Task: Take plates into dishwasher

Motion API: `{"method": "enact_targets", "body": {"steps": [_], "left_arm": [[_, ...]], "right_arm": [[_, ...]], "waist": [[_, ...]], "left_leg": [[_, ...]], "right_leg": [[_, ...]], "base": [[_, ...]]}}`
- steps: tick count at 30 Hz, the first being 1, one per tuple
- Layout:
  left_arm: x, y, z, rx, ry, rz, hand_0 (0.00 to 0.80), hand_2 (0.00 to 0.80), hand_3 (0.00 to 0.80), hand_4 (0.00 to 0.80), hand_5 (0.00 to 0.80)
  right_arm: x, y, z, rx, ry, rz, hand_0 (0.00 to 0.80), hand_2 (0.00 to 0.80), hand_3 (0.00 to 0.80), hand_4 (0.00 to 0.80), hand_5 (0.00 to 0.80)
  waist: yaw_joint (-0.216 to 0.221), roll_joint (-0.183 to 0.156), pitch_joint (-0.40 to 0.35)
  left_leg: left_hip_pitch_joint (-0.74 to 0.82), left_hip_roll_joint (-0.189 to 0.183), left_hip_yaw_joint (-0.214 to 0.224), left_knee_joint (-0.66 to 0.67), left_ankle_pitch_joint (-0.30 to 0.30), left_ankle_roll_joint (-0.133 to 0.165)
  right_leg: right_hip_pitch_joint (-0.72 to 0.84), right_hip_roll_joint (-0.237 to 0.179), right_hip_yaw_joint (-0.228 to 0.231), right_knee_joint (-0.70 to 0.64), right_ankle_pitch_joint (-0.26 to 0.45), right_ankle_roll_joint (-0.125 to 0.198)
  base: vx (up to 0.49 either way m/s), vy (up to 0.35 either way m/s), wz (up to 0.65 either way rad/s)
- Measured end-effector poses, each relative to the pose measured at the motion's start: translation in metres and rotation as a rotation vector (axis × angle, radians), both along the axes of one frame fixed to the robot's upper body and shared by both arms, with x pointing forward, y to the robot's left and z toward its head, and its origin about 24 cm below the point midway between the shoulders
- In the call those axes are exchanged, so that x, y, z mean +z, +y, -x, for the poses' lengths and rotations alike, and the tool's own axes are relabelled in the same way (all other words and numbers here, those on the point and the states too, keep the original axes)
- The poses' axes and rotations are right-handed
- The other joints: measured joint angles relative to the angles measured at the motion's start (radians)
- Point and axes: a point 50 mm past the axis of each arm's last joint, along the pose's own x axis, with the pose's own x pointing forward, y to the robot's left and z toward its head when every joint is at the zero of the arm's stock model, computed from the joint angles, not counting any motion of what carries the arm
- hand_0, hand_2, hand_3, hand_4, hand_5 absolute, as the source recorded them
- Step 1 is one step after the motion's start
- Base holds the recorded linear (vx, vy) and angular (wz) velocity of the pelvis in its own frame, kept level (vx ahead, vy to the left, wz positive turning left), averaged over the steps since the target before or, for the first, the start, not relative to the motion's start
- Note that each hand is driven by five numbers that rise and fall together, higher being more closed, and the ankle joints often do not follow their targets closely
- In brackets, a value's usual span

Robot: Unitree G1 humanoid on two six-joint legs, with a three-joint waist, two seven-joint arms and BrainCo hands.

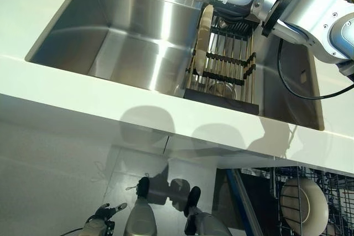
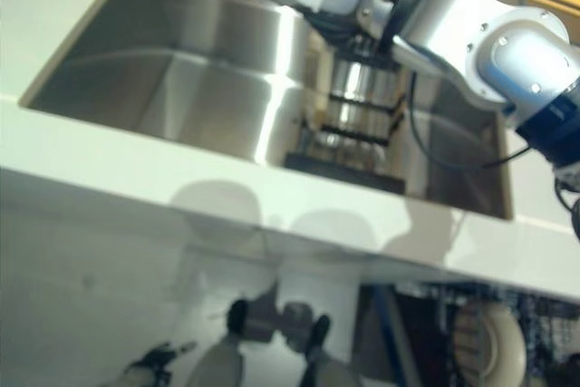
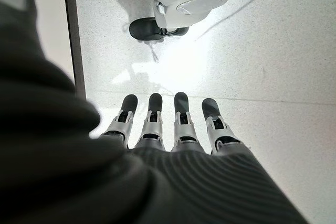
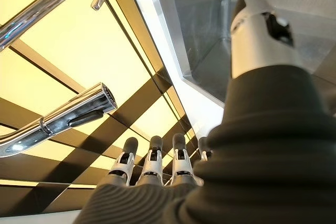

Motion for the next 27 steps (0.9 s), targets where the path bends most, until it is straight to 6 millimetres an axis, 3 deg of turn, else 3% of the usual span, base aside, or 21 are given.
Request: {"method": "enact_targets", "body": {"steps": [27], "left_arm": [[0.001, -0.001, -0.002, 0.03, -0.028, 0.021, 0.0, 0.0, 0.0, 0.0, 0.0]], "right_arm": [[-0.019, 0.009, -0.009, -0.078, 0.058, 0.138, 0.0, 0.0, 0.0, 0.0, 0.0]], "waist": [[-0.001, -0.007, 0.004]], "left_leg": [[-0.002, 0.001, 0.003, 0.0, 0.0, 0.0]], "right_leg": [[-0.005, 0.0, 0.002, 0.0, 0.0, 0.001]], "base": [[-0.002, 0.005, 0.0]]}}
